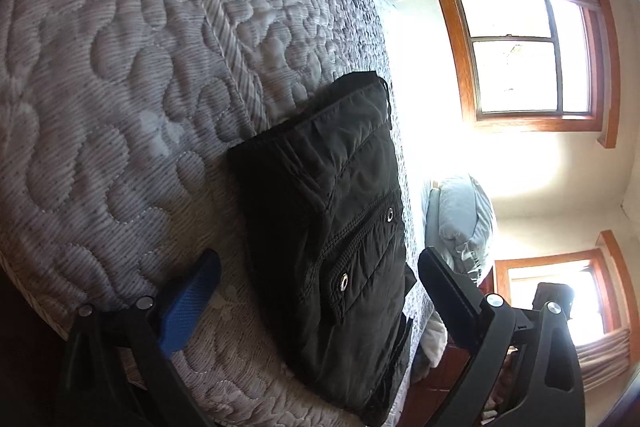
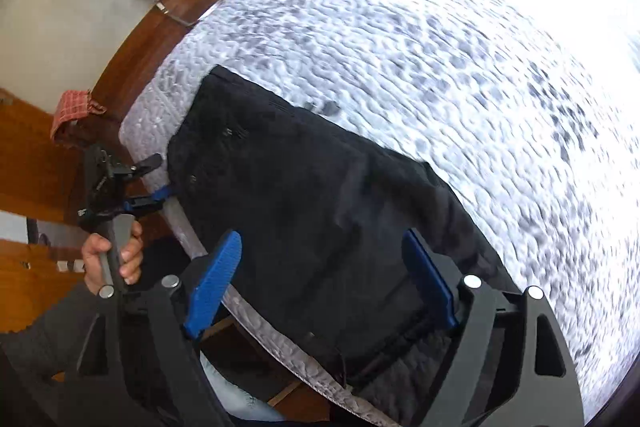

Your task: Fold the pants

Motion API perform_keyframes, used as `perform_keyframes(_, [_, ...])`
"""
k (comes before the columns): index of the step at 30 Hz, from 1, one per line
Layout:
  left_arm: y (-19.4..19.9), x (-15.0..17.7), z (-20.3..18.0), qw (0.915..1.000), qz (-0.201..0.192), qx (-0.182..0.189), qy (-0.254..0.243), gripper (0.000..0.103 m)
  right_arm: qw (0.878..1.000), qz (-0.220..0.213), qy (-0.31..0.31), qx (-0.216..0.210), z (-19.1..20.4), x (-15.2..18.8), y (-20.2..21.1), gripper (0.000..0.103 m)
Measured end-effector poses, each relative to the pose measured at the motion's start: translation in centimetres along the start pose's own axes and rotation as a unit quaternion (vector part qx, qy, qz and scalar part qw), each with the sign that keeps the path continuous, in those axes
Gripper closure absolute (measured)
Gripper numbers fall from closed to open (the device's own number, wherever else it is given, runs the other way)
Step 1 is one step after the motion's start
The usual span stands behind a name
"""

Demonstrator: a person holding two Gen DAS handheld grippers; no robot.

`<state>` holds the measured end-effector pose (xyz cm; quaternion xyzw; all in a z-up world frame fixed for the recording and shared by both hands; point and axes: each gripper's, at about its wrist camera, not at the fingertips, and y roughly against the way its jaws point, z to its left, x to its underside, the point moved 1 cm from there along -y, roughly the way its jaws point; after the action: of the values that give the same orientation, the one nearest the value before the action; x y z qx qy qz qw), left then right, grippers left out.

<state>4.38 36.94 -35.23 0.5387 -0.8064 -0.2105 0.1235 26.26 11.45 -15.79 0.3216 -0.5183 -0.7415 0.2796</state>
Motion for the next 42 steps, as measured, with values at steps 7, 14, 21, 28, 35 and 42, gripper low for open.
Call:
perform_keyframes(7, [-0.8, -1.7, -0.5, 0.9998, -0.01, 0.004, 0.017, 0.004, 0.988, 0.078, 0.123, -0.052, 6.9, -10.7, -6.3, 0.015])
perform_keyframes(14, [-1.5, -1.7, -1.5, 0.9995, -0.026, -0.007, 0.013, 0.007, 0.968, 0.145, 0.193, -0.069, 10.9, -17.6, -13.4, 0.014])
perform_keyframes(21, [-1.4, -1.7, 0.4, 0.9983, -0.025, -0.012, 0.051, 0.039, 0.941, 0.201, 0.26, -0.084, 13.4, -19.5, -18.8, 0.014])
perform_keyframes(28, [-1.2, -2.3, 1.3, 0.9972, -0.028, -0.003, 0.069, 0.038, 0.919, 0.245, 0.297, -0.087, 15.4, -20.5, -22.8, 0.014])
perform_keyframes(35, [-1.0, -2.1, 1.5, 0.9967, -0.031, -0.019, 0.073, 0.066, 0.91, 0.265, 0.308, -0.078, 16.2, -20.4, -22.5, 0.071])
perform_keyframes(42, [0.5, -1.8, -3.2, 0.9989, -0.043, -0.019, 0.006, 0.07, 0.917, 0.233, 0.318, -0.057, 16.6, -20.1, -16.4, 0.073])
